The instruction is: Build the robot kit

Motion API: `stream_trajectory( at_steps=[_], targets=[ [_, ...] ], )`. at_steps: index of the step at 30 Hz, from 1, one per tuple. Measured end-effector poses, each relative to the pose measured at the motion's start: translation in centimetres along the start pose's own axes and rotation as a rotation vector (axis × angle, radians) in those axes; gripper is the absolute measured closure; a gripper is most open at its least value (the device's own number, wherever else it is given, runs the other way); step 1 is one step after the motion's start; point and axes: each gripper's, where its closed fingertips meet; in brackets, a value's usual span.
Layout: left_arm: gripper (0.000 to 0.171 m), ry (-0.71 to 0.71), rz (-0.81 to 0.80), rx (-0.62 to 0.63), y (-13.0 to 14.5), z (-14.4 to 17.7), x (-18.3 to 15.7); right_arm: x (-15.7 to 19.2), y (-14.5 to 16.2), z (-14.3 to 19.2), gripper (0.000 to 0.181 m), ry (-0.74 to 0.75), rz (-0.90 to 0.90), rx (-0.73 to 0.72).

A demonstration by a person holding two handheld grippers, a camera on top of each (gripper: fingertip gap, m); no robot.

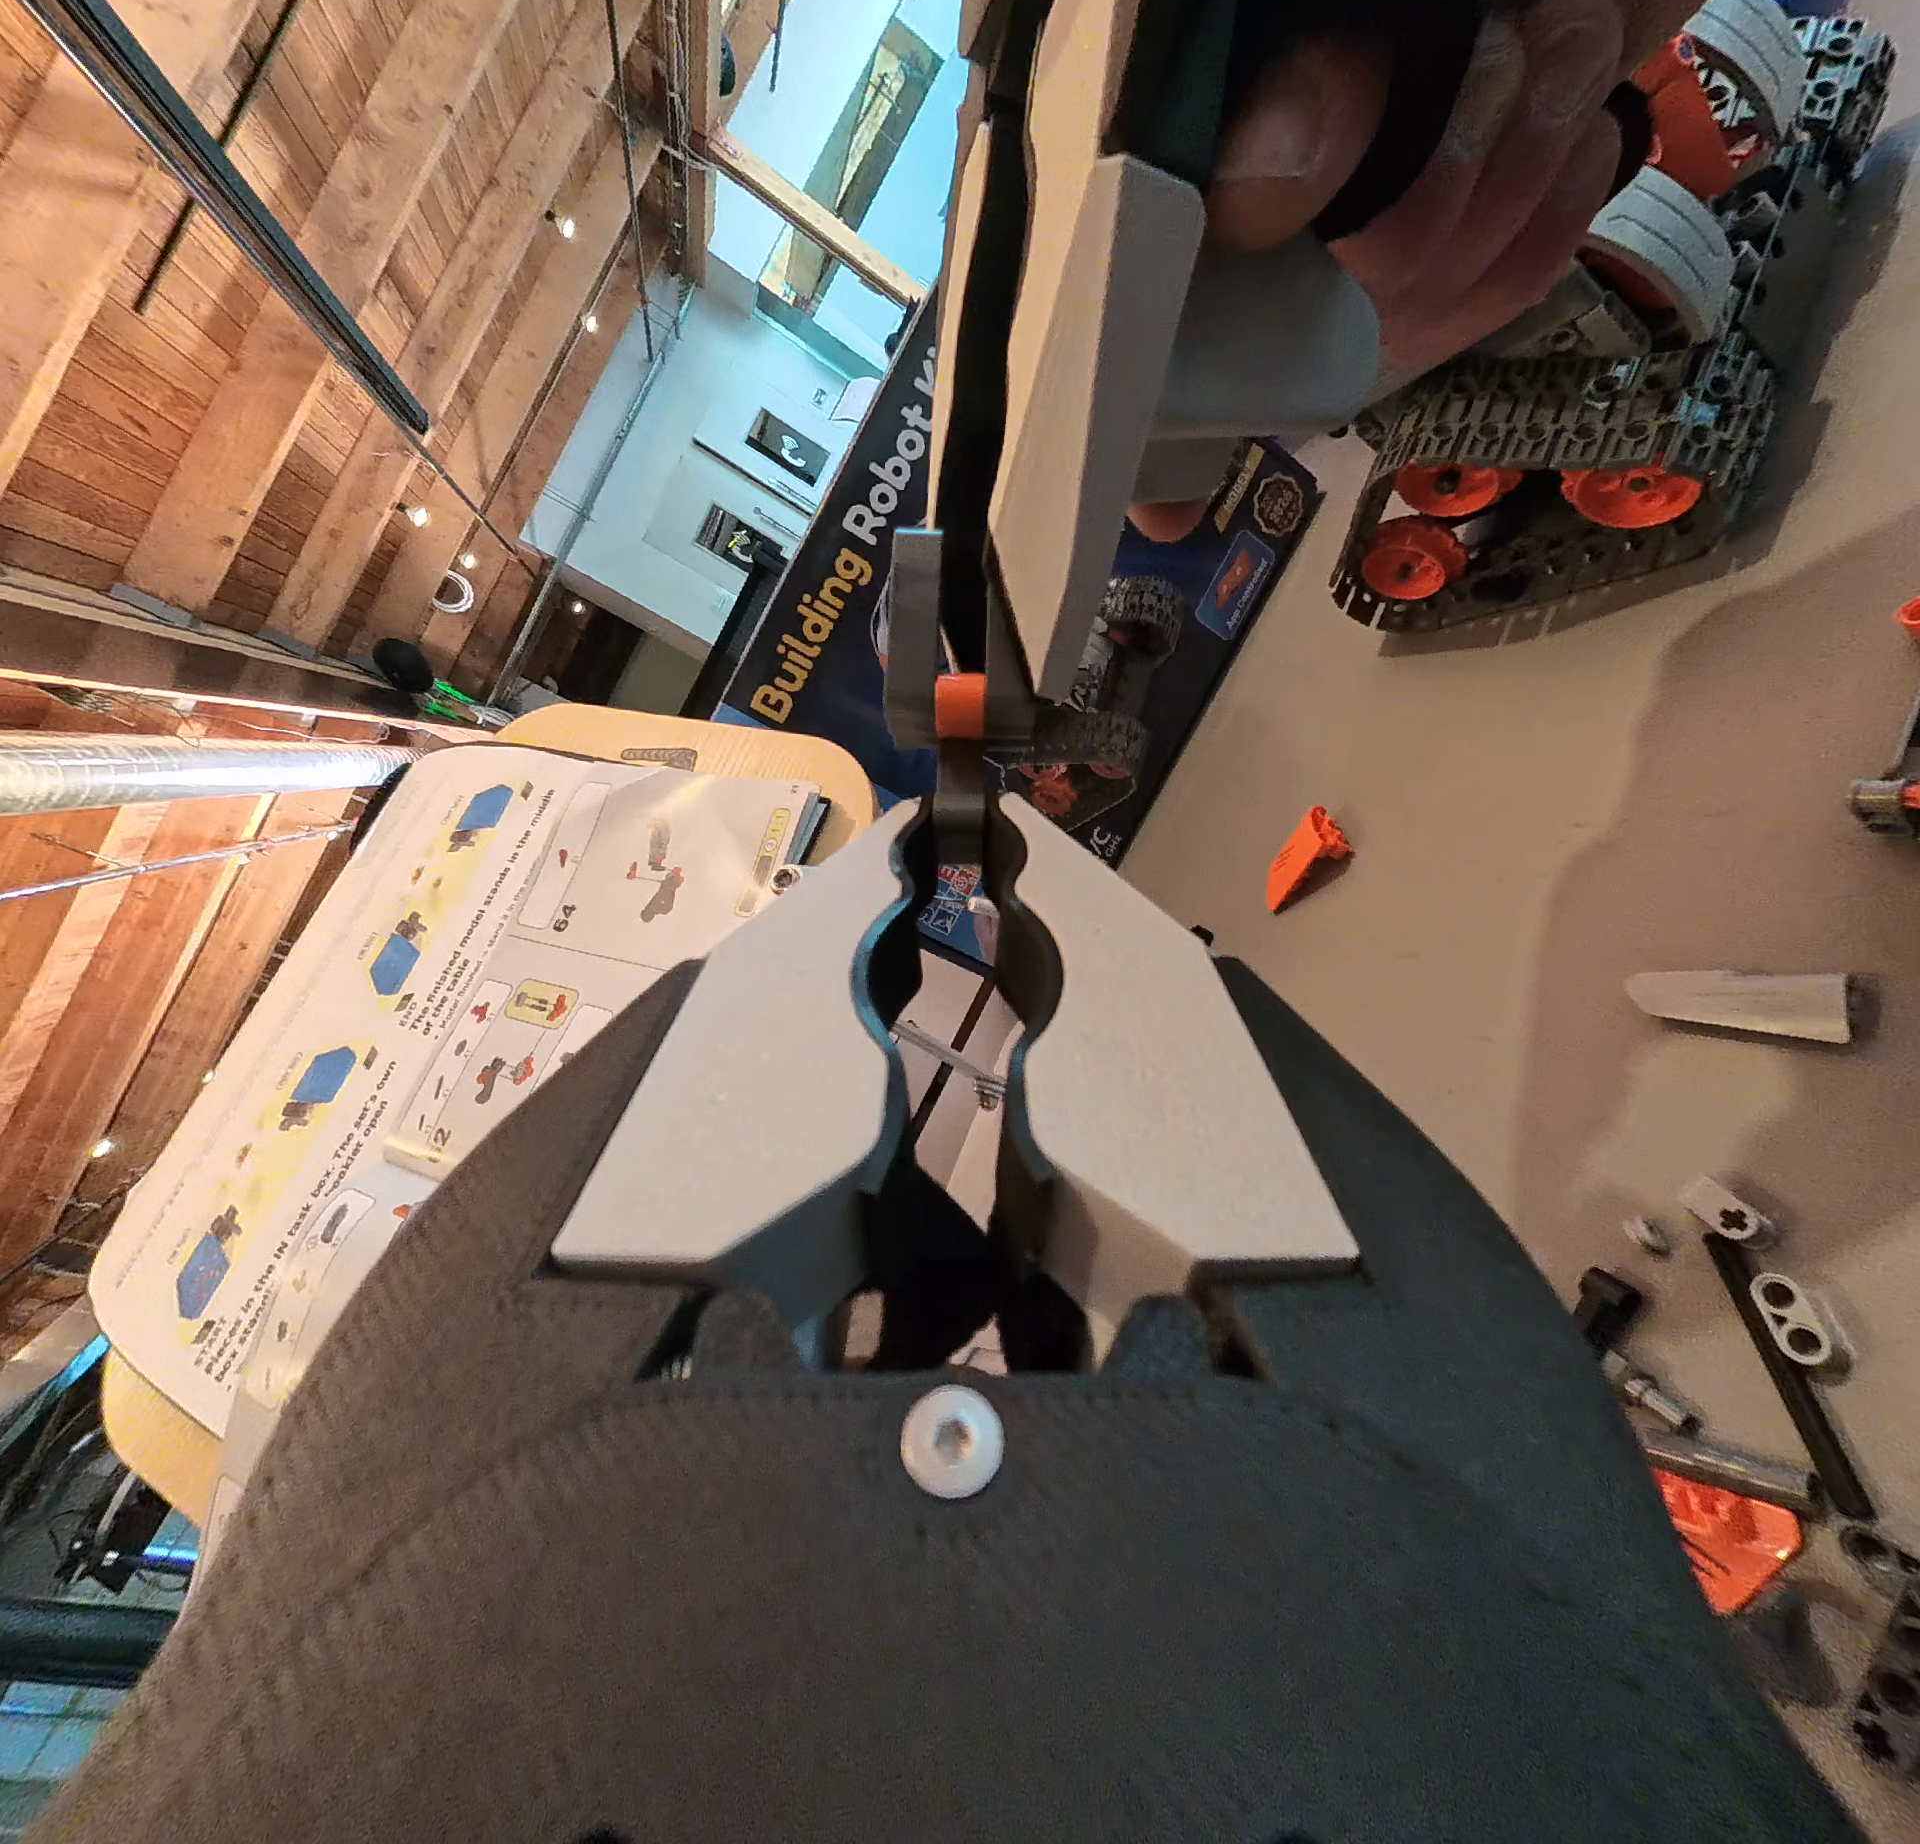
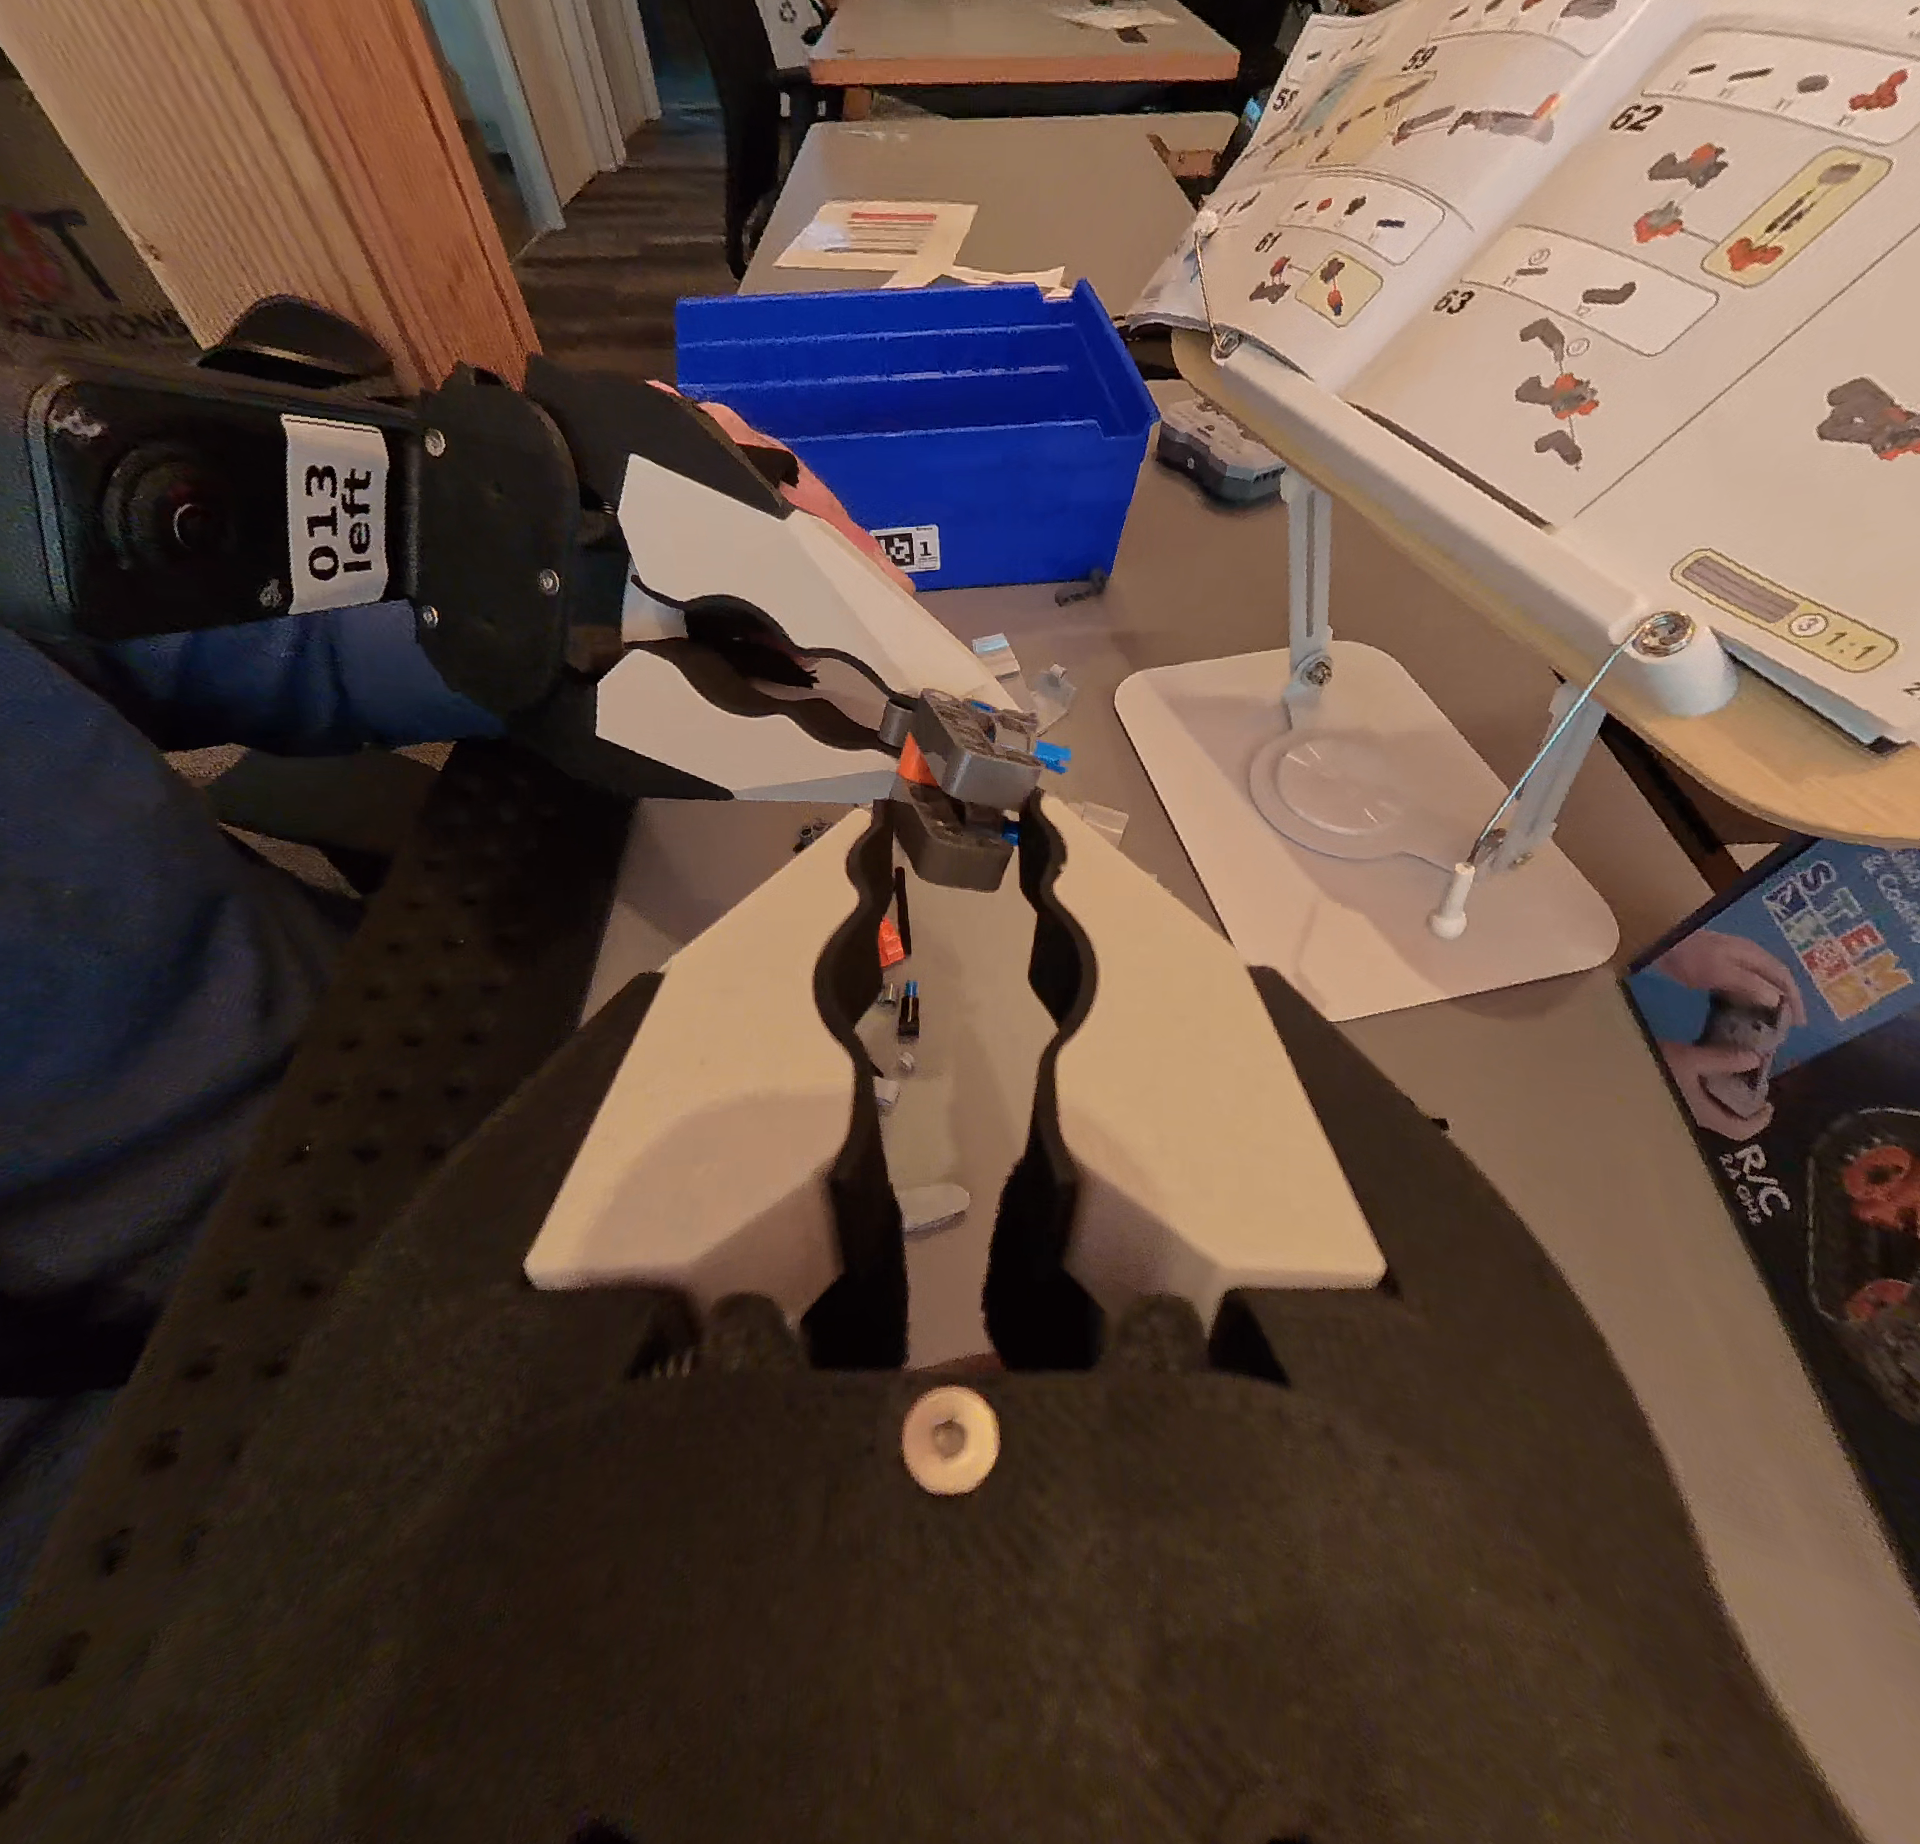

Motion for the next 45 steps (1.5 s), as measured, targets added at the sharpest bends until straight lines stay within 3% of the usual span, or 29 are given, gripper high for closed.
stream_trajectory(
  at_steps=[7, 13, 19, 22, 25, 33, 39, 45],
  targets=[
    [0.166, 0.02, 0.09, -0.135, -2.0, 0.7, 0.2, 1.5, -0.2, 1.3, 0.161, -0.23, -0.041, -0.064],
    [0.166, 0.087, 0.248, -0.408, -4.4, 2.5, 0.7, 4.8, -0.8, 2.8, 0.164, -0.41, 0.061, -0.149],
    [0.165, 0.108, 0.349, -0.531, -4.5, 2.7, 0.8, 5.2, -1.1, 2.7, 0.164, -0.45, 0.035, -0.184],
    [0.157, 0.155, 0.398, -0.467, -3.1, 1.7, 0.4, 5.1, -1.0, 2.4, 0.164, -0.407, 0.073, -0.173],
    [0.151, 0.288, 0.439, -0.503, -3.0, 2.7, -0.4, 4.9, -0.8, 1.9, 0.164, -0.301, 0.165, -0.135],
    [0.165, 0.328, 0.538, -0.484, -2.8, 3.0, 0.2, 5.1, -0.9, 1.8, 0.164, -0.194, 0.283, -0.106],
    [0.171, 0.326, 0.457, -0.417, -2.9, 1.7, -1.3, 6.7, 1.3, 0.2, 0.165, -0.146, 0.445, 0.034],
    [0.171, 0.268, 0.389, -0.394, -3.4, 1.2, -1.3, 7.7, 2.7, -0.9, 0.167, -0.182, 0.452, 0.097]
  ],
)
Point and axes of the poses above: each gripper's, where its closed fingertips meet, z back along the fingers, y out of its underside, x = y × z across the jaws, and after that the axes turned 15 degrees about -z, right-handed
